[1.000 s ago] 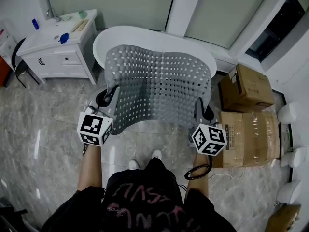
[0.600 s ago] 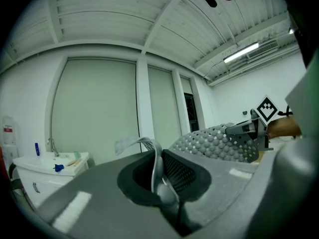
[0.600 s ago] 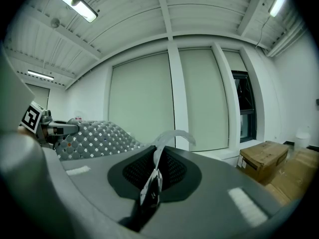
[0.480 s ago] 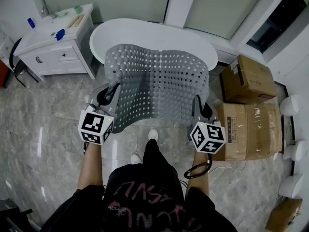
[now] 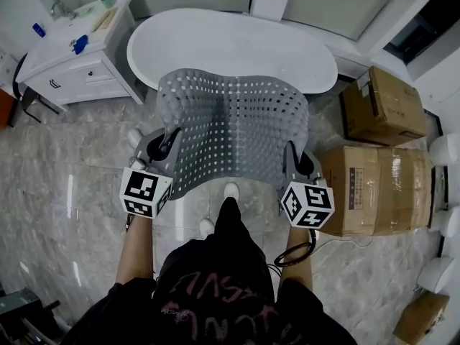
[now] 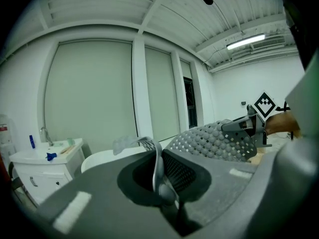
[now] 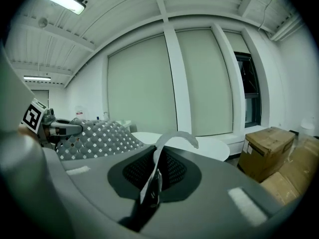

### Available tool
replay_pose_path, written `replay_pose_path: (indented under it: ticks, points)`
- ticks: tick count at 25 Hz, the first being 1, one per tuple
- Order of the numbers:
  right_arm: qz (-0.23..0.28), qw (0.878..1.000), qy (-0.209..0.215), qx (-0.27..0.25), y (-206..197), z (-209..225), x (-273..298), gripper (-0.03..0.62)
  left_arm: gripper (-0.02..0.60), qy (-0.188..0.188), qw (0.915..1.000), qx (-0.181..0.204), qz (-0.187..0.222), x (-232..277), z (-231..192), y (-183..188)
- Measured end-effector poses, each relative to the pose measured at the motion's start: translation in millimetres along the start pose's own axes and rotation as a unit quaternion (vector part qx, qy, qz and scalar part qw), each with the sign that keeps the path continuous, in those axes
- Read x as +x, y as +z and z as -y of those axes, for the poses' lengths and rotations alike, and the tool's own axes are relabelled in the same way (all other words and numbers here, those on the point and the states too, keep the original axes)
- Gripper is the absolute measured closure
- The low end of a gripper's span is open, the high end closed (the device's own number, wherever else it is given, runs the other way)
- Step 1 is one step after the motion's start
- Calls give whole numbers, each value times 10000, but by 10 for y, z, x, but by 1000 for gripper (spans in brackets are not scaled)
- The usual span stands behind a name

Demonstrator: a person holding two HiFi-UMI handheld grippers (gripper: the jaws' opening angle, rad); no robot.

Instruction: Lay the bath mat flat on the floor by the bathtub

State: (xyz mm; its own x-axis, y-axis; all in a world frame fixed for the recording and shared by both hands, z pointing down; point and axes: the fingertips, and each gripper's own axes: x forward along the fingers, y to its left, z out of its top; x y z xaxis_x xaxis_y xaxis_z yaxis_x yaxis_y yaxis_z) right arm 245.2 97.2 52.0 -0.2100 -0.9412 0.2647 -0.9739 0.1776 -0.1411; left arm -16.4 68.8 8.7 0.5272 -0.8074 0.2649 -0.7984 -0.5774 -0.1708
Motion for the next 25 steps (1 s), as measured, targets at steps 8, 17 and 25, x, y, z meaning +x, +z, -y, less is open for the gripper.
replay_pose_path:
  ticks: [8,17,25]
  points:
    - [-499,9986,148,105,-401,69,364,551,565,-119,9985,-151,-519,340,46,-443]
    - [-965,9948,160,274,-886,121,658,553,565,-200,9942,-317,-1004,635,9,-971]
    - [-1358,9898,159,397,-1280,229,880,551,565,-207,9871,-634,-1454,875,31,-1462]
